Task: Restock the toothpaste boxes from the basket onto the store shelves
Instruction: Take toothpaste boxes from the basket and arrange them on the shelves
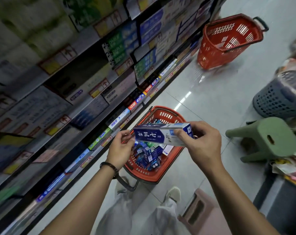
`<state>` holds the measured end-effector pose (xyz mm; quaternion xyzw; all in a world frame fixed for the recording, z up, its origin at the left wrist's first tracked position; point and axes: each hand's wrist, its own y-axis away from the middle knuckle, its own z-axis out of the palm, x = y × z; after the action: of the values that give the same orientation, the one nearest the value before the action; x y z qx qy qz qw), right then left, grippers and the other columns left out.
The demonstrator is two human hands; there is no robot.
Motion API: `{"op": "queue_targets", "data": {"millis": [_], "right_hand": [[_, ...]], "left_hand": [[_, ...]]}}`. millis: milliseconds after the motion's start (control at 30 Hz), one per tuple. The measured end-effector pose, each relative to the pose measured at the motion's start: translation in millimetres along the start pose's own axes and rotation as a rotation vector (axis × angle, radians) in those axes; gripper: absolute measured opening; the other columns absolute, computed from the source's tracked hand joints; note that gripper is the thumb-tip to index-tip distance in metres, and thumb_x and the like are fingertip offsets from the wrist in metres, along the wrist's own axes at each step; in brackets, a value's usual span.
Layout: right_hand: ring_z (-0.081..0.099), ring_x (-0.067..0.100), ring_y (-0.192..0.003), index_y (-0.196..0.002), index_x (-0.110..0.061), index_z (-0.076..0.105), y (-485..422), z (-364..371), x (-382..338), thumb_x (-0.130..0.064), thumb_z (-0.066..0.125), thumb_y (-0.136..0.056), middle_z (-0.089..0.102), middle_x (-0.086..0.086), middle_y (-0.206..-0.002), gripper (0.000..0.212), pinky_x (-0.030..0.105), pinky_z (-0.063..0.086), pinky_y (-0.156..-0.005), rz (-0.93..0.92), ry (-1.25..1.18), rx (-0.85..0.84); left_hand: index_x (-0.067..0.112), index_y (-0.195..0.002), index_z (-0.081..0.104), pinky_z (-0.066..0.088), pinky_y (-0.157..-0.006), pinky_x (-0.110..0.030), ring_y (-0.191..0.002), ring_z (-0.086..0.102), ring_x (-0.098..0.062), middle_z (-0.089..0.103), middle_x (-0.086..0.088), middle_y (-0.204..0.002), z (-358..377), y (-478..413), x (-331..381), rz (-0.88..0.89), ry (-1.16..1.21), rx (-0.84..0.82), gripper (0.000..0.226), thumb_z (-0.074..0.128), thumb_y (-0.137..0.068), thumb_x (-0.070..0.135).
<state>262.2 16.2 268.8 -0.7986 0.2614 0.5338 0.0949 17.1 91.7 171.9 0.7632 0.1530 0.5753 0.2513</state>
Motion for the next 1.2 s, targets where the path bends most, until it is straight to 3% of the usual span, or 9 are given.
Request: {"op": "queue_targets", "data": {"millis": [167, 233, 367, 500, 633, 767, 900, 967, 1200], "right_hand": [[0.075, 0.016, -0.077, -0.088, -0.025, 0.082, 6.0, -37.2, -49.6, -0.036, 0.086, -0.079, 0.078, -0.005, -0.086, 0.014, 0.042, 0.064, -0.071, -0.017, -0.100, 0.040], [0.077, 0.019, -0.078, -0.087, -0.023, 0.081, 11.3, -52.7, -66.6, -0.027, 0.089, -0.083, 0.079, -0.001, -0.086, 0.009, 0.048, 0.065, -0.072, -0.029, -0.125, 0.035], [0.077, 0.022, -0.077, -0.084, -0.022, 0.081, 17.6, -79.5, -101.9, -0.032, 0.086, -0.082, 0.080, -0.001, -0.082, 0.011, 0.049, 0.065, -0.070, -0.059, -0.126, -0.001], [0.077, 0.019, -0.074, -0.084, -0.016, 0.081, 16.7, -105.9, -130.0, -0.017, 0.083, -0.090, 0.079, 0.002, -0.079, 0.007, 0.043, 0.061, -0.066, -0.083, -0.160, -0.067], [0.078, 0.026, -0.077, -0.085, -0.014, 0.081, 17.2, -124.9, -151.3, -0.021, 0.081, -0.092, 0.080, 0.006, -0.081, 0.010, 0.051, 0.062, -0.071, -0.059, -0.172, -0.111], [0.079, 0.027, -0.078, -0.089, -0.012, 0.080, 13.7, -140.0, -169.2, -0.024, 0.084, -0.089, 0.079, 0.012, -0.083, 0.013, 0.048, 0.065, -0.068, -0.037, -0.314, -0.043], [0.079, 0.031, -0.080, -0.101, -0.004, 0.072, 11.7, -152.7, -179.8, -0.021, 0.083, -0.089, 0.079, 0.014, -0.085, 0.024, 0.047, 0.065, -0.066, 0.006, -0.420, 0.043], [0.079, 0.032, -0.081, -0.100, -0.003, 0.073, 9.4, -160.9, -184.2, -0.021, 0.082, -0.090, 0.079, 0.014, -0.086, 0.022, 0.048, 0.065, -0.068, 0.003, -0.441, 0.059], [0.079, 0.029, -0.093, -0.109, 0.000, 0.064, 7.2, -189.1, -211.8, -0.009, 0.072, -0.098, 0.080, 0.010, -0.091, 0.016, 0.044, 0.068, -0.074, -0.050, -0.552, 0.068]], "left_hand": [[0.024, -0.136, 0.060, 0.061, -0.092, -0.045, -0.115, 0.072, -0.019, 0.072, 0.002, -0.128, -3.4, 32.4, 48.9, 0.001, 0.081, -0.089, 0.034, 0.065, -0.103, 0.017], [0.020, -0.138, 0.060, 0.063, -0.082, -0.040, -0.113, 0.073, -0.022, 0.074, -0.002, -0.127, -3.5, 46.8, 65.9, 0.013, 0.146, -0.118, 0.034, 0.062, -0.104, 0.015], [0.014, -0.128, 0.065, 0.062, -0.076, -0.039, -0.107, 0.074, -0.026, 0.076, -0.014, -0.117, -4.9, 81.0, 95.7, 0.033, 0.159, -0.167, 0.022, 0.055, -0.108, 0.013], [0.007, -0.125, 0.063, 0.064, -0.077, -0.039, -0.106, 0.076, -0.031, 0.077, -0.015, -0.115, -4.7, 103.4, 122.3, 0.046, 0.218, -0.159, 0.020, 0.054, -0.109, 0.014], [0.002, -0.123, 0.063, 0.064, -0.072, -0.034, -0.101, 0.076, -0.037, 0.078, -0.017, -0.110, -9.0, 128.4, 144.6, 0.064, 0.248, -0.176, 0.021, 0.056, -0.107, 0.013], [-0.003, -0.120, 0.065, 0.064, -0.075, -0.035, -0.097, 0.076, -0.035, 0.076, -0.024, -0.112, -6.8, 146.8, 170.8, 0.077, 0.339, -0.170, 0.020, 0.058, -0.105, 0.007], [0.000, -0.113, 0.070, 0.064, -0.088, -0.049, -0.094, 0.078, -0.034, 0.078, -0.021, -0.105, -6.1, 169.0, 197.5, 0.130, 0.349, -0.125, 0.018, 0.065, -0.100, 0.012], [0.003, -0.110, 0.072, 0.065, -0.084, -0.045, -0.090, 0.079, -0.031, 0.080, -0.017, -0.099, -5.9, 178.3, 208.7, 0.163, 0.355, -0.088, 0.016, 0.067, -0.099, 0.013], [0.000, -0.109, 0.073, 0.057, -0.097, -0.050, -0.100, 0.076, -0.041, 0.079, -0.020, -0.104, -5.7, 194.7, 245.2, 0.219, 0.462, 0.011, 0.029, 0.077, -0.087, 0.018]]}}
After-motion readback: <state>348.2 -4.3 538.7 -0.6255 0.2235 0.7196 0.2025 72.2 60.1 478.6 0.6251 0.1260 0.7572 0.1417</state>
